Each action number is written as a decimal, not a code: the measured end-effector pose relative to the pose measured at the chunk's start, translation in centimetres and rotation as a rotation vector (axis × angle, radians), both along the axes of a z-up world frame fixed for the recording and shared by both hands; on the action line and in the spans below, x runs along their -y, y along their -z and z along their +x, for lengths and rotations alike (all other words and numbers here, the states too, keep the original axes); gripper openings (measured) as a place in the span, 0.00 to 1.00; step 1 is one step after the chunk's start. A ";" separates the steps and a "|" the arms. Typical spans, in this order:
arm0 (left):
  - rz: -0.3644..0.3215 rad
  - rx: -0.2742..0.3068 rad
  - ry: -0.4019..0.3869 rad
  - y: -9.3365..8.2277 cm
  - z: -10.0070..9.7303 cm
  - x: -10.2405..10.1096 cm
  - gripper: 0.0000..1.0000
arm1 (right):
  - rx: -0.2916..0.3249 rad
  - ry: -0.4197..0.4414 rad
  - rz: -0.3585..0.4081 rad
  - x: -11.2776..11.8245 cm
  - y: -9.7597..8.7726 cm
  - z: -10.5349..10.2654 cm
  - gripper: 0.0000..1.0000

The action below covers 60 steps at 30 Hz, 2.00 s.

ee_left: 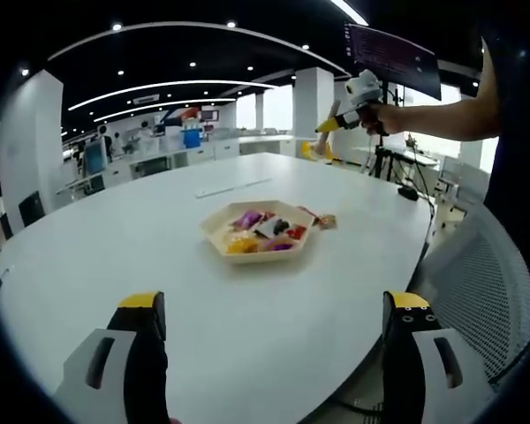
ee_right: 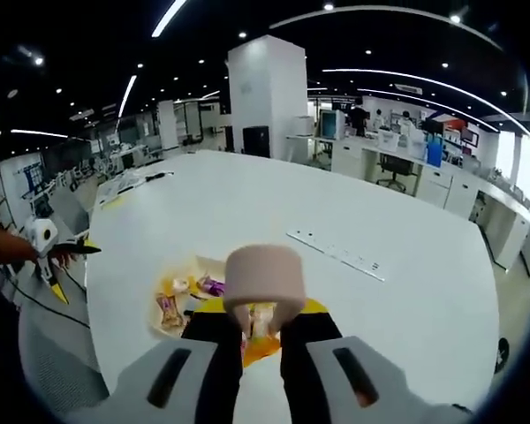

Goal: Place the target food into the container with the food tongs after gripping and lifting it, then release it inside without dropping or visibly crushing the food.

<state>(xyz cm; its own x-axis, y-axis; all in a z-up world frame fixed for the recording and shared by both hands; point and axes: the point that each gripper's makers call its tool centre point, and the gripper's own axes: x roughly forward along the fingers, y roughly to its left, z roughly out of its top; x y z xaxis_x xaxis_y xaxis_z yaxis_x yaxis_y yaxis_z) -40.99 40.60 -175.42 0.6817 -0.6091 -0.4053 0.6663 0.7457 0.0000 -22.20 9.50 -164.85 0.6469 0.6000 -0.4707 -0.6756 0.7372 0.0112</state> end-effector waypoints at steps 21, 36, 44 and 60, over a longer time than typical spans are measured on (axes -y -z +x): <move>-0.005 0.008 0.007 -0.3 -0.1 0.2 0.99 | 0.015 -0.076 0.020 -5.8 -1.1 0.9 0.14; -0.016 0.012 0.001 -0.5 -0.1 0.1 0.98 | 0.015 -0.167 0.037 -11.3 -1.8 0.7 0.15; -0.012 0.008 0.000 -0.4 -0.1 0.0 0.97 | 0.005 -0.205 0.050 -14.0 -1.6 0.6 0.15; -0.010 0.006 -0.009 -0.4 0.0 -0.2 0.97 | 0.004 -0.257 0.051 -17.7 -1.5 0.9 0.15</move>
<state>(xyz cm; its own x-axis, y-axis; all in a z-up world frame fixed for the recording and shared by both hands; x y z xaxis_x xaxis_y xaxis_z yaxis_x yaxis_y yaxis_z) -40.96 40.81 -175.06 0.6898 -0.6066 -0.3953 0.6592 0.7519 -0.0034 -21.26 27.22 -163.37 0.4719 0.7677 -0.4334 -0.8409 0.5397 0.0404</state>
